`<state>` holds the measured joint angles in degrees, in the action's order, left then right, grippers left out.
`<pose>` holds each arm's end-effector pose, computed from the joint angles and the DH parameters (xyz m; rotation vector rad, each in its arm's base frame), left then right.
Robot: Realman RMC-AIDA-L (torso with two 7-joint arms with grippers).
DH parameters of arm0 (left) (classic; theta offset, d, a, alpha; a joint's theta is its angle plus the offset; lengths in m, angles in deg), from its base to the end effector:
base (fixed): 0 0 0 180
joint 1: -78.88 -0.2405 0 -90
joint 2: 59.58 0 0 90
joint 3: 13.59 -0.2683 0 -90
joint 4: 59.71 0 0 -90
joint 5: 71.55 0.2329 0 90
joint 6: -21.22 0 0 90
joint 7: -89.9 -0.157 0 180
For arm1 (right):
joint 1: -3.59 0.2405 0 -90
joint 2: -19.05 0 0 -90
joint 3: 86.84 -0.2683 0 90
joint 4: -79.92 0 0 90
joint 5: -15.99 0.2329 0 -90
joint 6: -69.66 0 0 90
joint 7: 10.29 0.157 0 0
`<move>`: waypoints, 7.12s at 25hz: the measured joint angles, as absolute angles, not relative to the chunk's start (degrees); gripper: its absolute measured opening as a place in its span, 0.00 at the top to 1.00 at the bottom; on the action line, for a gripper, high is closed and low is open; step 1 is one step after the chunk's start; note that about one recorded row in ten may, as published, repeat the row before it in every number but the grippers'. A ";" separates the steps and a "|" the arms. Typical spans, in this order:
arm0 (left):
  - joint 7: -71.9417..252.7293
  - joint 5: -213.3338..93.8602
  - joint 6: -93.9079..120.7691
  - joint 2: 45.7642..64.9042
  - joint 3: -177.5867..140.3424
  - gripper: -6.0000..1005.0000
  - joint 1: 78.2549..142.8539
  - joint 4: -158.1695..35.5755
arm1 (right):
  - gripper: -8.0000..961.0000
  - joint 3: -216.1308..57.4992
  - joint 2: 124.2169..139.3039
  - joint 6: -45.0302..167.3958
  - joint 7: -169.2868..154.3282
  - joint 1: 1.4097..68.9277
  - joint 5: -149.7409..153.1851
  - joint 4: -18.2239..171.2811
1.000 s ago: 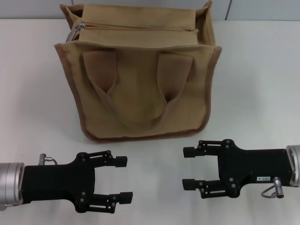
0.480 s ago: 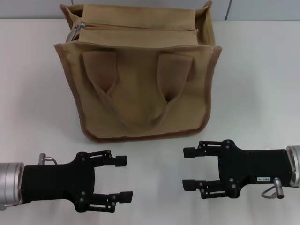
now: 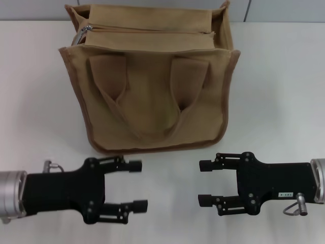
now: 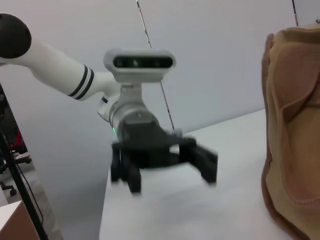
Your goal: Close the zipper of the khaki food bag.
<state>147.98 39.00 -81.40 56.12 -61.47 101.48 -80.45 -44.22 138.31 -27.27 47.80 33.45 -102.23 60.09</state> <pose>-0.3136 0.2509 -0.0484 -2.9405 -0.5073 -0.9524 0.2844 0.2823 -0.0803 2.9811 -0.4211 -0.8608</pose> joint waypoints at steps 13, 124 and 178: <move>138.44 17.88 -91.31 58.99 -39.79 0.21 102.07 -74.63 | 0.22 -44.22 138.31 -26.50 47.60 33.55 -102.17 60.50; 106.04 10.49 -74.52 59.16 -37.85 0.99 104.04 -74.47 | 0.23 -29.46 137.94 -8.18 126.60 66.17 -84.17 52.62; 107.83 10.21 -78.04 59.19 -38.62 0.99 106.26 -73.87 | 0.28 -27.23 138.58 -3.97 125.43 66.73 -84.01 54.40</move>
